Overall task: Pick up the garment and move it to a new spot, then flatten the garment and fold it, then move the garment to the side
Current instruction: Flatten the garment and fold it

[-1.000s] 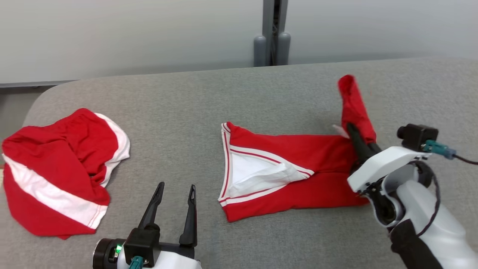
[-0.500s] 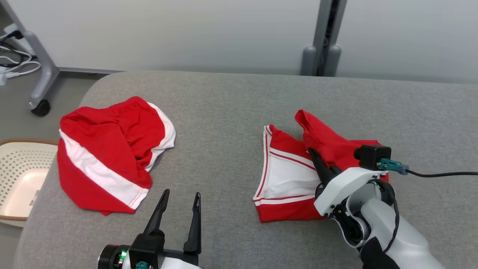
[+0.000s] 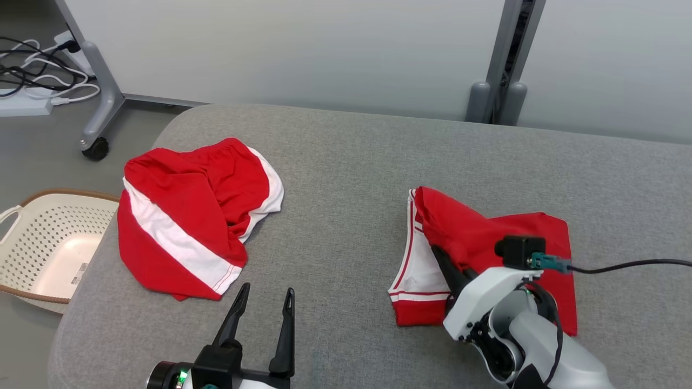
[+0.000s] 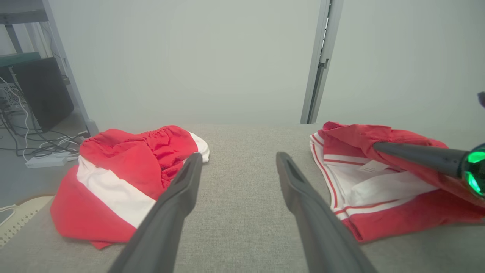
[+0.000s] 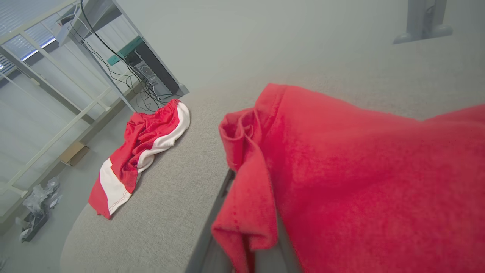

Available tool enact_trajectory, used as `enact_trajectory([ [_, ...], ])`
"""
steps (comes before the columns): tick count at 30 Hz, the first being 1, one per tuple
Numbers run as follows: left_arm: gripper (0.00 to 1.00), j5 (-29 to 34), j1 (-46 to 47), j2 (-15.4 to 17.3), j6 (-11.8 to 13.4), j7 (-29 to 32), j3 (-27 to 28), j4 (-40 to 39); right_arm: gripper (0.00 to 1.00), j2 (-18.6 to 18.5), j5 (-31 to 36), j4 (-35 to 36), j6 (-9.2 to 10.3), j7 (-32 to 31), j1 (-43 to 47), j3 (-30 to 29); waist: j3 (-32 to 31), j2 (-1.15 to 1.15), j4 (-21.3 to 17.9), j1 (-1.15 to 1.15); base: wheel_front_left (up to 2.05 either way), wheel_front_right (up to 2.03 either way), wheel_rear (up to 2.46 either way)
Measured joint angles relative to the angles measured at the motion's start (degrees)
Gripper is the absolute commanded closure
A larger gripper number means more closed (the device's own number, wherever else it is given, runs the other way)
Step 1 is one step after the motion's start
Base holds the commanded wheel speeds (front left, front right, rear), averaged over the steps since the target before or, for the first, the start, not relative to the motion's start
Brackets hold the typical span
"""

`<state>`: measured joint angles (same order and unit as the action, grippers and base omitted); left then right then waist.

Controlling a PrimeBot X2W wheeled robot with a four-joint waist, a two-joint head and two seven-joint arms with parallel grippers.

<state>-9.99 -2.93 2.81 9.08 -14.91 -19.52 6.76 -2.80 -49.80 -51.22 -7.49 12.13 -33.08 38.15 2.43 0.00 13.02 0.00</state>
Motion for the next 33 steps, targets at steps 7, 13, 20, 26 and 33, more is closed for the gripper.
enact_trajectory([
  [7,0.00,0.0,-0.1,0.0,-0.4,0.0,-0.1,0.7,0.00,0.0,-4.7,-2.1,-0.01,0.8,1.0,4.7,-0.8,0.00,1.4,0.00,0.00,0.00,0.00],
  [13,0.00,0.1,-0.4,0.0,-0.4,0.0,0.1,0.7,0.00,0.0,-8.1,0.1,0.00,1.6,2.1,9.5,-1.4,0.00,1.3,0.00,0.00,0.00,0.00],
  [20,0.00,0.3,-1.0,0.0,-0.3,0.0,0.6,0.6,0.00,0.1,-9.8,2.3,0.00,2.6,1.8,12.1,-1.9,0.00,-0.5,0.00,0.00,0.00,0.00],
  [26,0.00,0.2,-1.2,0.0,0.0,0.0,1.8,0.2,0.00,0.1,-4.2,3.3,-0.01,2.8,0.8,4.6,-2.0,0.00,-3.8,0.00,0.00,0.00,0.00],
  [33,0.00,-0.3,0.3,0.0,0.0,-0.1,3.4,-0.2,0.00,-1.5,8.0,6.6,0.00,2.9,3.0,-6.8,-1.6,0.00,-9.0,0.00,0.00,0.00,0.00],
])
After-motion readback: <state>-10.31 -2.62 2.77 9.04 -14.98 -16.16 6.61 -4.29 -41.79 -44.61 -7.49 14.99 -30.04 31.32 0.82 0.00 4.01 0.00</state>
